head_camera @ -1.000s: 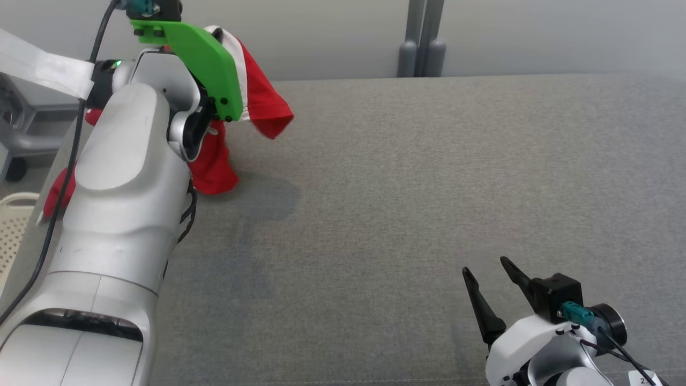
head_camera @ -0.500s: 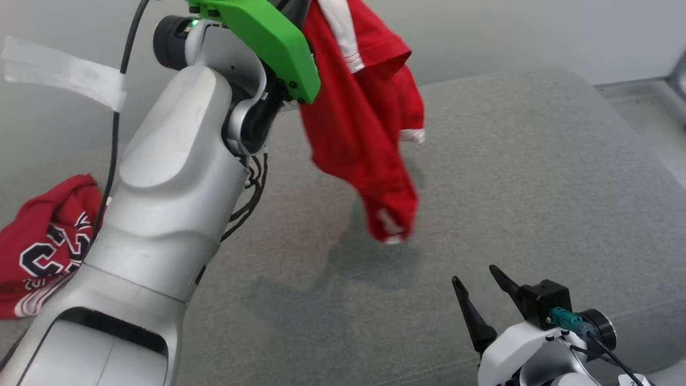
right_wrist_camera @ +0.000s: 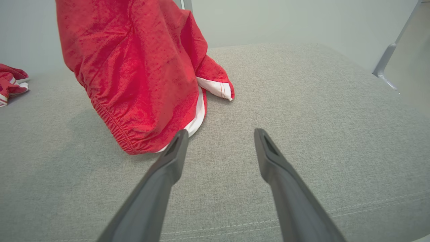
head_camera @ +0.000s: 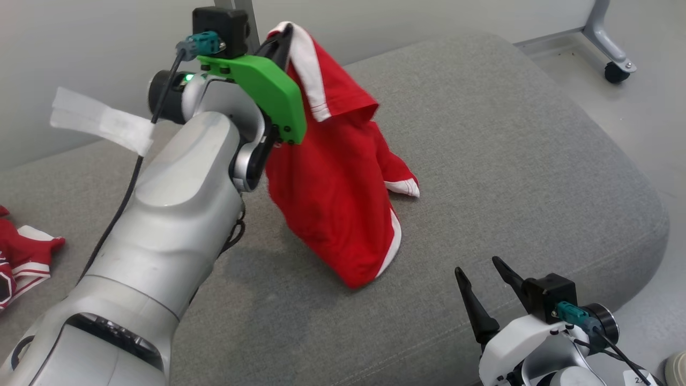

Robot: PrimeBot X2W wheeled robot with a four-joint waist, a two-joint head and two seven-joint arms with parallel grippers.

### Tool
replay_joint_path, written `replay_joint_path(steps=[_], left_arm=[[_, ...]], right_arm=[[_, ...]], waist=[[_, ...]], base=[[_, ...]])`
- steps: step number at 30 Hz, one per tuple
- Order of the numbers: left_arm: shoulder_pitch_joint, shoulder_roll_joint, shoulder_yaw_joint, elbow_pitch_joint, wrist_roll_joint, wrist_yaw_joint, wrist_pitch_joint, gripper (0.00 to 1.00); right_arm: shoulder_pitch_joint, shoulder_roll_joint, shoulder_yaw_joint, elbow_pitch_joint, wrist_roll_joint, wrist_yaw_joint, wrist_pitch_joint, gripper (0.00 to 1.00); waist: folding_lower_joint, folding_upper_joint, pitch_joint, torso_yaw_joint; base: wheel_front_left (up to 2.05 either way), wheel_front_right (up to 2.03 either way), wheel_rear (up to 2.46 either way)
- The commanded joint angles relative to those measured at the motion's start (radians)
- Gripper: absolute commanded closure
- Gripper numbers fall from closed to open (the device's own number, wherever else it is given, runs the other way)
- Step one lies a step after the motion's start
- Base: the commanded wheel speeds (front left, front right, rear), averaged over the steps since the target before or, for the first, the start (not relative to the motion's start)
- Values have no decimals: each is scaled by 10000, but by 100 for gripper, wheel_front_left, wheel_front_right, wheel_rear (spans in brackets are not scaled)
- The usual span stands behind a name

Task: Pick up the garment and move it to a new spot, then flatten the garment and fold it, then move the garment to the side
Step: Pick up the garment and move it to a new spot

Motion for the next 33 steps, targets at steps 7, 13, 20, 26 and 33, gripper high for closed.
replay_joint_path(steps=[7, 13, 20, 26, 33], left_arm=[[153, 358, -458, 1379, 701, 31, -872, 8], [263, 204, -392, 2378, 459, -36, -948, 0], [490, 42, -294, 3093, 45, -499, -550, 0], [893, -142, -62, 3156, -763, -1081, 117, 0], [1922, -181, -600, 2369, -1231, -726, 468, 0]], right_arm=[[-261, -13, 68, 26, 128, -3, -151, 0], [-436, -13, 163, 113, 249, -3, -221, 0], [-478, -15, 103, 256, 281, -3, -273, 0], [-420, -17, 3, 379, 334, -3, -280, 0], [-235, -20, -271, 407, 321, -3, -230, 0]], waist=[[1, -1, 697, -207], [1, -1, 930, -86], [1, -1, 874, 215], [1, -1, 576, 683], [1, -1, 66, 1230]], base=[[0, 0, 0], [0, 0, 0], [0, 0, 0], [0, 0, 0], [0, 0, 0]])
